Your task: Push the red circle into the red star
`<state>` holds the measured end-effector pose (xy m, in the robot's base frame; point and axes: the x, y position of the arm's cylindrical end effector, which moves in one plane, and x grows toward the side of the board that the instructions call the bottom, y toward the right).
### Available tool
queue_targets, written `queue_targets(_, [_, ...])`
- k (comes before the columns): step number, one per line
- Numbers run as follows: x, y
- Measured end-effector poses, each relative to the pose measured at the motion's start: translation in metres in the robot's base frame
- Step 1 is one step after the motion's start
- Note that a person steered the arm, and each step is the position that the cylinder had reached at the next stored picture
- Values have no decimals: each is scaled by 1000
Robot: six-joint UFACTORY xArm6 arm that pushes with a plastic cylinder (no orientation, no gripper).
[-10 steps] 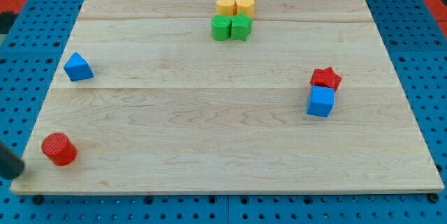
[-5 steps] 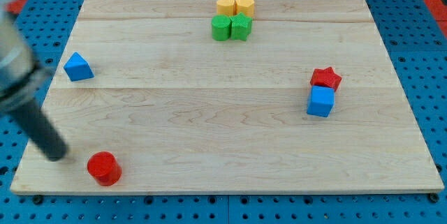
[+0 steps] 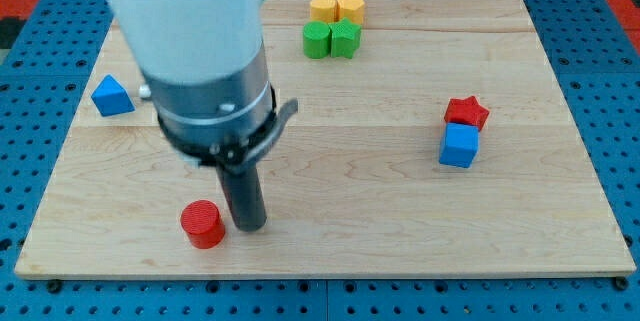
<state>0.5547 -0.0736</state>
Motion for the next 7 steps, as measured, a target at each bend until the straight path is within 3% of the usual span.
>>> queue_targets(1, [39,42])
queue_targets(2, [64,31])
queue_targets(3, [64,-81])
queue_targets(4, [37,-85])
queue_targets(6, [-12,61])
queue_targets(7, [-48,73])
